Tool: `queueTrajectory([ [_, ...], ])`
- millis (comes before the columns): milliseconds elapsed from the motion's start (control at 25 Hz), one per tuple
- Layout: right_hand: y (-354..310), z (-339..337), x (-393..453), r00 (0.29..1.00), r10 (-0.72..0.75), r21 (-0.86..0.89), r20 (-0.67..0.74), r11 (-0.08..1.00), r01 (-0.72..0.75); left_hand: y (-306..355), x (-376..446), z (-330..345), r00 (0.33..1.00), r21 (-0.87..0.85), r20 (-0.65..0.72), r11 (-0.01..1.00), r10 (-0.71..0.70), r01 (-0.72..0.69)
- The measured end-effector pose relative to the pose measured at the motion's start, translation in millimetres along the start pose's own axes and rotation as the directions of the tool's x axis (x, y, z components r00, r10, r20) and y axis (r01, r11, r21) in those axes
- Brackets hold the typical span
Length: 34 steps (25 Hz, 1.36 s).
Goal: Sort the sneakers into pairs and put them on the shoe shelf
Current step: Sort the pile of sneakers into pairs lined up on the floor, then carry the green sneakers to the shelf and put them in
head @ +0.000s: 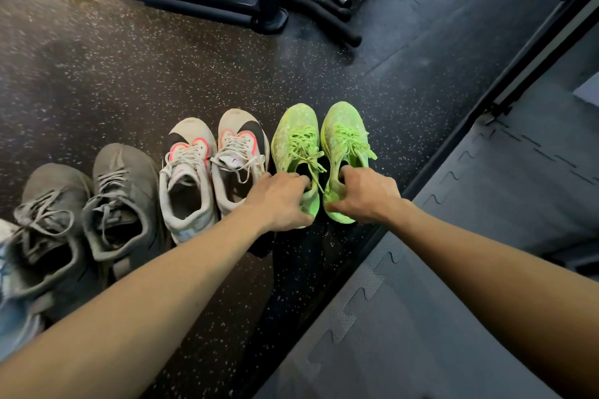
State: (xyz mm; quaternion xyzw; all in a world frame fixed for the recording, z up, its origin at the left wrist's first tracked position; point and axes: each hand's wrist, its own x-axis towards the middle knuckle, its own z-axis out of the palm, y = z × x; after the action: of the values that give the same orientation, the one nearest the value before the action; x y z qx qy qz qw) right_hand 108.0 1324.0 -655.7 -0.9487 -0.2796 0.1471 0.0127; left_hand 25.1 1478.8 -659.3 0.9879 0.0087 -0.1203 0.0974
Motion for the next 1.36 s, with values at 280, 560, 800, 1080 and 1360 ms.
queueTrajectory([
  [280,0.9,11.5,-0.3,0.997,-0.009,0.04,0.081,0.999,0.006,12.3,8.6,4.0,0.992,0.052,0.063,0.993,-0.113,0.11],
  [560,-7.9,-3.6,-6.0,0.998,0.035,0.115,0.057,0.992,-0.041,22.0,-6.4,-10.9,0.992,-0.037,0.082,0.994,-0.099,0.102],
  [800,-20.7,-82.5,-88.6,0.963,0.067,0.202,0.261,0.972,-0.122,63.4,-71.5,-79.7,0.937,-0.16,0.319,0.967,-0.141,0.2],
  [1080,-52.3,-194.0,-212.6,0.888,0.063,0.221,0.456,0.958,-0.182,118.9,-188.1,-193.1,0.828,-0.19,0.549,0.946,-0.118,0.261],
  [1360,-92.2,-341.7,-306.5,0.853,0.043,0.231,0.52,0.954,-0.189,160.9,-274.6,-348.1,0.774,-0.239,0.617,0.904,-0.14,0.354],
])
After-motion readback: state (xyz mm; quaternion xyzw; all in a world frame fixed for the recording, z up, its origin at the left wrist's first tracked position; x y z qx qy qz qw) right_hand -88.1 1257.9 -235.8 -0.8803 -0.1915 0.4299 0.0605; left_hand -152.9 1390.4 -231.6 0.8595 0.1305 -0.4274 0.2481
